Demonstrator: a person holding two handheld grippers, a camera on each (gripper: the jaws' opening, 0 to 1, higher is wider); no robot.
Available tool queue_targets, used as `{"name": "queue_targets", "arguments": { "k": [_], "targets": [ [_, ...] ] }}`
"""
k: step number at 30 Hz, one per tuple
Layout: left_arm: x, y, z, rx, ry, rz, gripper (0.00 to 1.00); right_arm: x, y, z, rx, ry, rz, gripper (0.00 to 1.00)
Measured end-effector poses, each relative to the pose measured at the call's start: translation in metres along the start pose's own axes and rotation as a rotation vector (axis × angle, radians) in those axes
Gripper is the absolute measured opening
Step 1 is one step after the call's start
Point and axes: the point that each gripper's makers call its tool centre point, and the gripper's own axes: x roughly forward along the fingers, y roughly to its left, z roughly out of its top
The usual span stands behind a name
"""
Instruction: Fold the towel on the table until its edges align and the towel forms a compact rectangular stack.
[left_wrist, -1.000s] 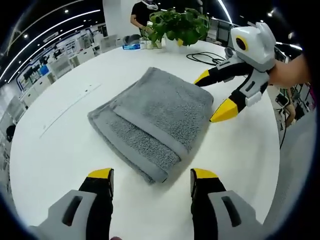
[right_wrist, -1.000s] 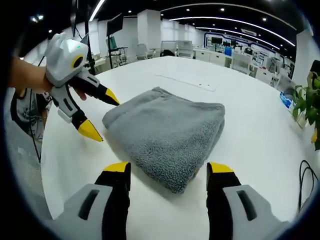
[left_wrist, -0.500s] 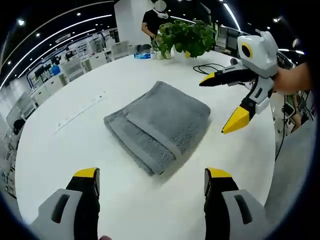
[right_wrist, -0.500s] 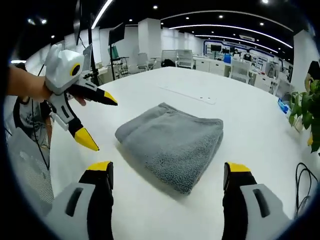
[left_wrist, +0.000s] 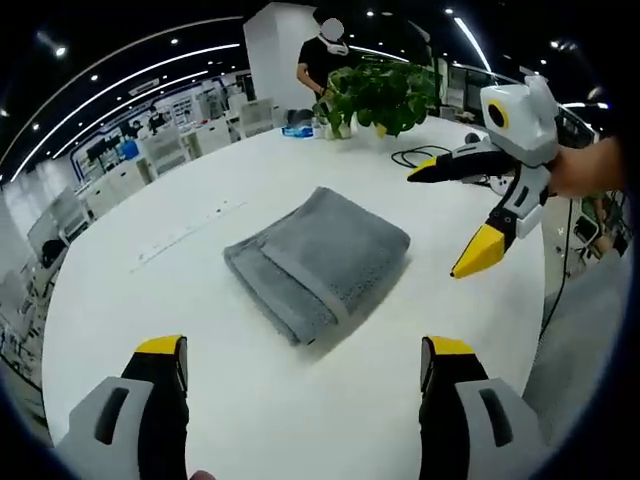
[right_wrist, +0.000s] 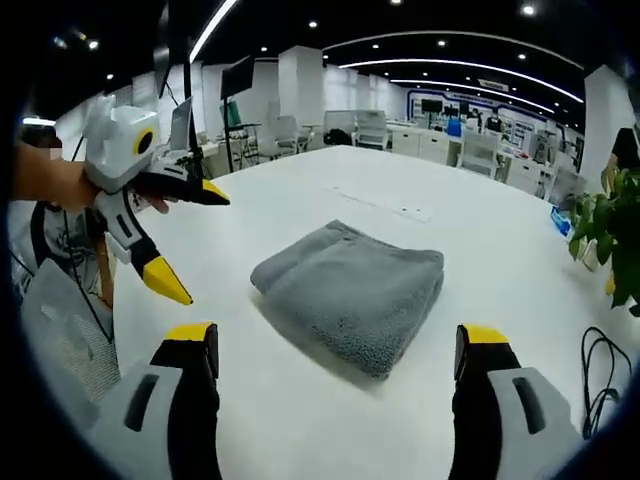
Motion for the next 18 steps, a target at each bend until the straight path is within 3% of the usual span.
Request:
{"name": "queue_targets", "arguments": {
  "k": [18],
  "targets": [
    [-0.024, -0.010, -0.015, -0.062, -0.029, 0.050, 0.99, -0.030, 0.010, -0.005, -0.012, -0.042, 0.013, 0.99]
  ]
}}
